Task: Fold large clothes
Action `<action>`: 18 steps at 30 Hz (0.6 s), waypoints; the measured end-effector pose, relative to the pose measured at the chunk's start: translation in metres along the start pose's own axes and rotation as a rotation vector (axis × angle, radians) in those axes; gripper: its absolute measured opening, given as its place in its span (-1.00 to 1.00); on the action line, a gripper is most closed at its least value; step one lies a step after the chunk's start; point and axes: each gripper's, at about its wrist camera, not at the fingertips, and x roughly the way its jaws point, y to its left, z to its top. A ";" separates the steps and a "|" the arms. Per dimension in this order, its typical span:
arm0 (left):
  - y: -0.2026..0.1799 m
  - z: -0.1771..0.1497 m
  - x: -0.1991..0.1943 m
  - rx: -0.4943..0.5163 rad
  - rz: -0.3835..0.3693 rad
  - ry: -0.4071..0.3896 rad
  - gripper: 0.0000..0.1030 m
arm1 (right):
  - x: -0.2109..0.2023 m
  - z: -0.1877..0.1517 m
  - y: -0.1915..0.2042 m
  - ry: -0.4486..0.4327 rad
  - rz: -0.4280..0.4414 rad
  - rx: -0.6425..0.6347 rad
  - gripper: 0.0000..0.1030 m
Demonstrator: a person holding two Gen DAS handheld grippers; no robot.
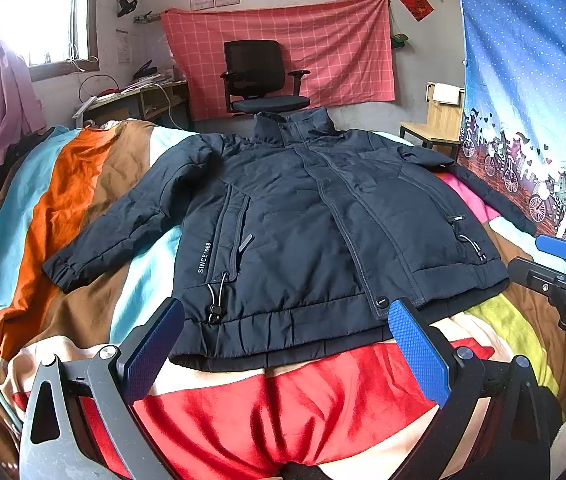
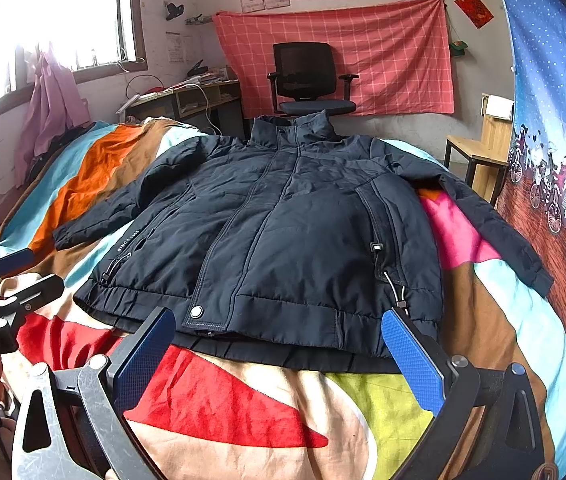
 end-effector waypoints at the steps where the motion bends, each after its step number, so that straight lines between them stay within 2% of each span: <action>1: 0.000 0.000 0.000 0.000 0.000 0.000 0.95 | 0.000 0.000 0.000 0.001 -0.001 0.000 1.00; 18: 0.003 0.005 -0.003 -0.005 0.003 -0.001 0.95 | -0.001 -0.002 -0.003 0.003 0.002 0.004 1.00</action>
